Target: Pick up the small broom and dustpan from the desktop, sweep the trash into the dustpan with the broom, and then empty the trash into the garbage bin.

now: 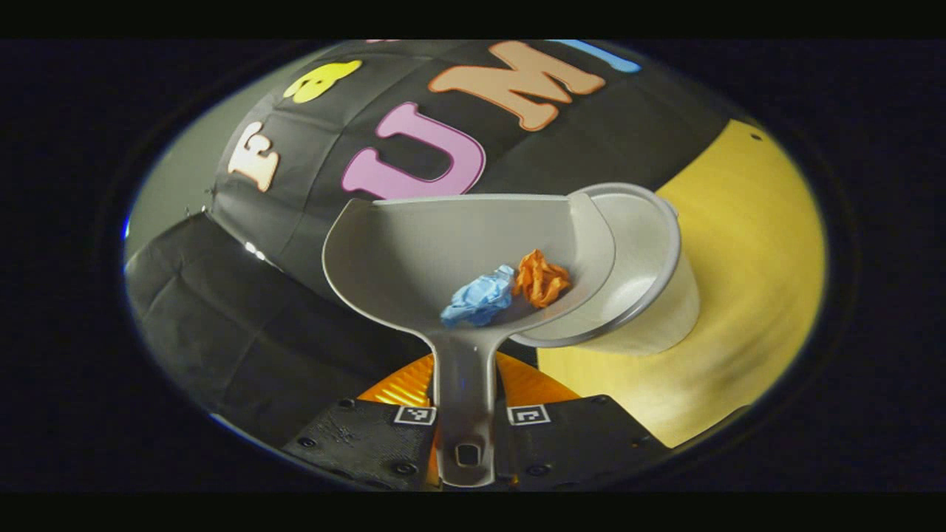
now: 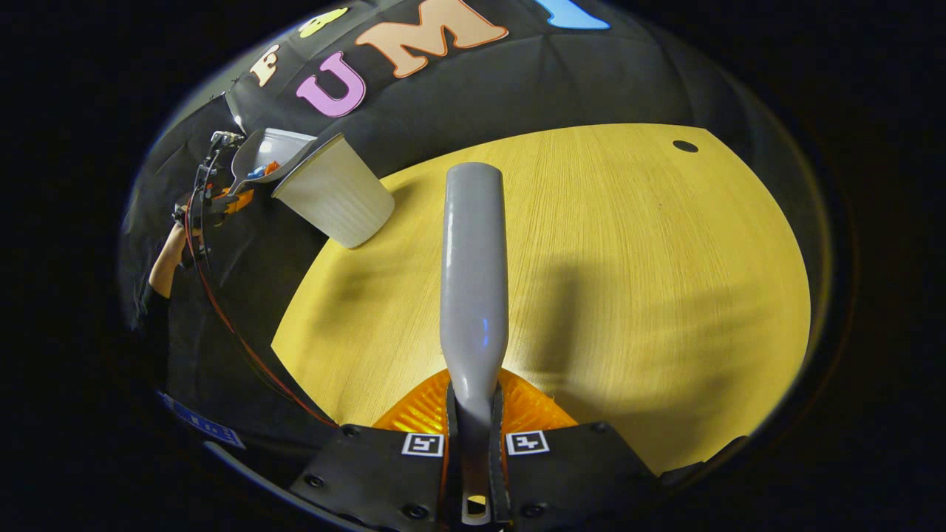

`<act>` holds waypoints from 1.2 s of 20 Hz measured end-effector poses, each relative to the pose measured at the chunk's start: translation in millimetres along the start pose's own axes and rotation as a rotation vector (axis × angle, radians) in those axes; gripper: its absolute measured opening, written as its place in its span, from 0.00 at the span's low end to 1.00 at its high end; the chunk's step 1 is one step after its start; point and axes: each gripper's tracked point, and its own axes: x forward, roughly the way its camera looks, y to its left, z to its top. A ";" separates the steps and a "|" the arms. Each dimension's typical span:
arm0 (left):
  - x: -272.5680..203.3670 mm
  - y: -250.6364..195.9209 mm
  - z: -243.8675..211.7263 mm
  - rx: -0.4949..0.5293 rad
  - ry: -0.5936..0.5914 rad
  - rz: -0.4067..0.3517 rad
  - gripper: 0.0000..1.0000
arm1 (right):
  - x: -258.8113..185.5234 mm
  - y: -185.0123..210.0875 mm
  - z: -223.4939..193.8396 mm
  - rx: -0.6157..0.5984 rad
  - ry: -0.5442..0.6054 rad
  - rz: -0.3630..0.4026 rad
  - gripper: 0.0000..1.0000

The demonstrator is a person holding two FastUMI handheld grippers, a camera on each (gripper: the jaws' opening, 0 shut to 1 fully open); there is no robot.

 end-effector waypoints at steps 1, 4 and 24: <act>4.7 4.5 -7.4 0.092 0.010 0.025 0.19 | 1.8 1.7 -2.5 -0.002 0.005 0.002 0.17; -3.0 14.3 -6.5 0.313 0.012 0.054 0.22 | 9.1 4.5 -10.7 -0.022 0.023 -0.005 0.17; -53.8 -20.7 52.7 -0.185 -0.135 -0.175 0.20 | 24.6 13.8 -18.2 -0.044 0.000 -0.012 0.17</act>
